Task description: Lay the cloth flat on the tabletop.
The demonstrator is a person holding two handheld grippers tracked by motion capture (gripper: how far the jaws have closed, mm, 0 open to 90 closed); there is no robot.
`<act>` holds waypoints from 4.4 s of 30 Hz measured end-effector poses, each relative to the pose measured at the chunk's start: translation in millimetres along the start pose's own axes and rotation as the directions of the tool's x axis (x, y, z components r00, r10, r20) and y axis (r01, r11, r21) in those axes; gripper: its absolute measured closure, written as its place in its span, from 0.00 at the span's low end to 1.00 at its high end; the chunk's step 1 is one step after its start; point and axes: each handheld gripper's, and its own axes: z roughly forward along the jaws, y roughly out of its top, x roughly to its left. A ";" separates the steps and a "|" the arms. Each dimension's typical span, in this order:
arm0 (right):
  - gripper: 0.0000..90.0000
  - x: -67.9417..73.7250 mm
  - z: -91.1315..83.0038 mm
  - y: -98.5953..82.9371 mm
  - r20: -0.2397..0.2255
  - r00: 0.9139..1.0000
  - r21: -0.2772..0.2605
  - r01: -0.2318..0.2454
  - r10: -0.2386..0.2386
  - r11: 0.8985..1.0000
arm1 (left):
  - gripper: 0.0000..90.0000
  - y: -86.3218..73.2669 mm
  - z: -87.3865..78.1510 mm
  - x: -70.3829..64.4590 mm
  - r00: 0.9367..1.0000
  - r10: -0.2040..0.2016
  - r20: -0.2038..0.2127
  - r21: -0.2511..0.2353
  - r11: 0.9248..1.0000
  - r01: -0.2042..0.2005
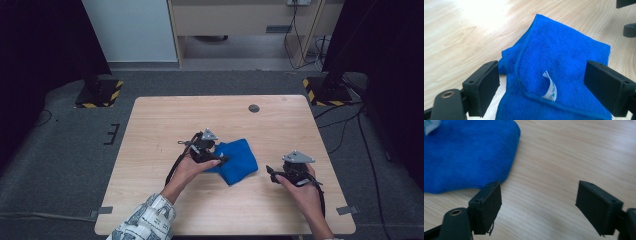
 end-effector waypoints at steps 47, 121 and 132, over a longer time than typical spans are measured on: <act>0.78 93.3 109.7 84.7 -0.326 0.924 0.143 0.258 -0.201 0.956 | 0.52 -56.5 -19.0 30.0 0.997 -0.016 -0.073 -0.034 0.999 0.014; 0.98 10.5 44.4 46.6 -0.126 0.991 0.096 0.051 -0.039 0.994 | 0.95 -58.3 -26.6 39.2 0.990 -0.069 -0.119 -0.002 0.998 0.070; 0.94 11.2 46.3 36.7 -0.143 0.989 0.120 0.042 -0.025 0.992 | 0.95 -57.7 -26.5 36.2 0.992 -0.055 -0.113 -0.006 0.998 0.055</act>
